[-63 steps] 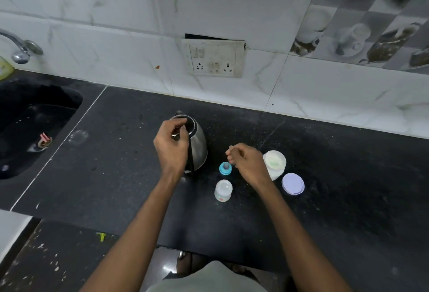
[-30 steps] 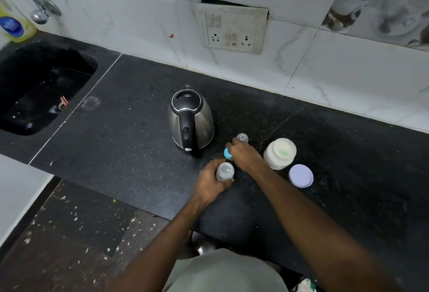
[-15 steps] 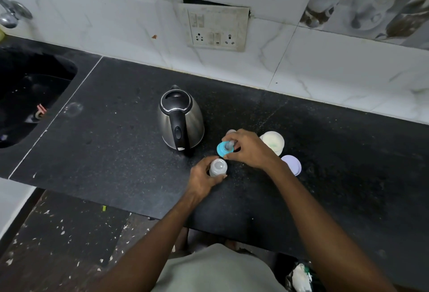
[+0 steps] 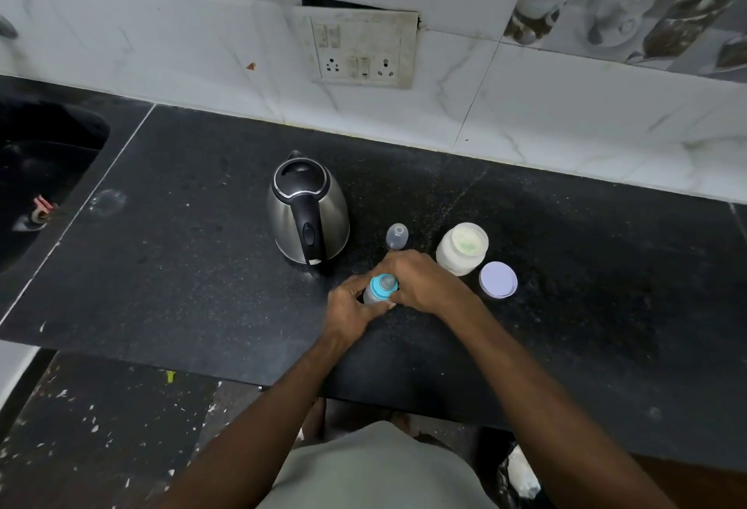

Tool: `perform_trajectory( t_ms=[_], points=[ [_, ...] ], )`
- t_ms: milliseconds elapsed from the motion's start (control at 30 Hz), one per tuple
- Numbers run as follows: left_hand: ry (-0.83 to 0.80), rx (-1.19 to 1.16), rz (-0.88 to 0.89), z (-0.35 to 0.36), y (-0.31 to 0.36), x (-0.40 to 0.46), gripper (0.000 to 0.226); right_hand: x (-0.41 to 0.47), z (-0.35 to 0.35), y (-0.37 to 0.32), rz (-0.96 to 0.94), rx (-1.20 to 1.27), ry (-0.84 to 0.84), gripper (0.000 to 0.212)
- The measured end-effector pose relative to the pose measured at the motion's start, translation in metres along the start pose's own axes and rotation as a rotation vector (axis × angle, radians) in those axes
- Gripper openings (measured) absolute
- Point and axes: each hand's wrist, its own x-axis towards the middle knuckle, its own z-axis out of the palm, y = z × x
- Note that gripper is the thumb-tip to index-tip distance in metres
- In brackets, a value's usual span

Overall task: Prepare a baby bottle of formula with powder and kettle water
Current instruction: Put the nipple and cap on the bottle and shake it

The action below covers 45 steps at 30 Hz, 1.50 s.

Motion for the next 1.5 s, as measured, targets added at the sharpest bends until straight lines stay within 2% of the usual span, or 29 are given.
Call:
perform_trajectory(
  t_ms=[167,400,600,867,1033,1133,1233,1367,1500],
  points=[
    [0.004,-0.005,-0.009,0.0,-0.001,0.0,0.05,0.012,0.012,0.007,0.066,-0.008,0.006,0.037],
    [0.031,-0.053,-0.026,0.004,-0.002,-0.002,0.049,0.003,0.0,-0.007,0.088,-0.096,0.023,0.023],
    [0.029,-0.072,-0.038,0.004,0.0,-0.002,0.054,0.002,-0.006,-0.017,0.083,-0.128,0.005,0.03],
    [0.047,-0.057,-0.025,0.004,-0.001,-0.001,0.051,0.007,-0.009,-0.022,0.197,-0.139,0.039,0.042],
    [0.037,-0.085,-0.079,0.004,0.001,-0.002,0.05,0.007,-0.004,-0.021,0.216,-0.301,0.095,0.062],
    [0.045,-0.105,-0.07,0.004,-0.002,-0.001,0.051,0.004,-0.003,-0.022,0.192,-0.253,0.1,0.059],
    [0.004,-0.112,-0.066,0.003,-0.002,-0.002,0.06,0.002,-0.007,-0.028,0.124,-0.209,0.005,0.059],
    [-0.019,-0.123,-0.062,0.003,-0.003,-0.001,0.062,0.004,-0.009,-0.031,0.115,-0.125,-0.047,0.038],
    [-0.025,-0.116,-0.067,0.002,-0.002,-0.001,0.062,0.001,-0.019,-0.029,0.13,-0.051,-0.042,0.035]
  ],
)
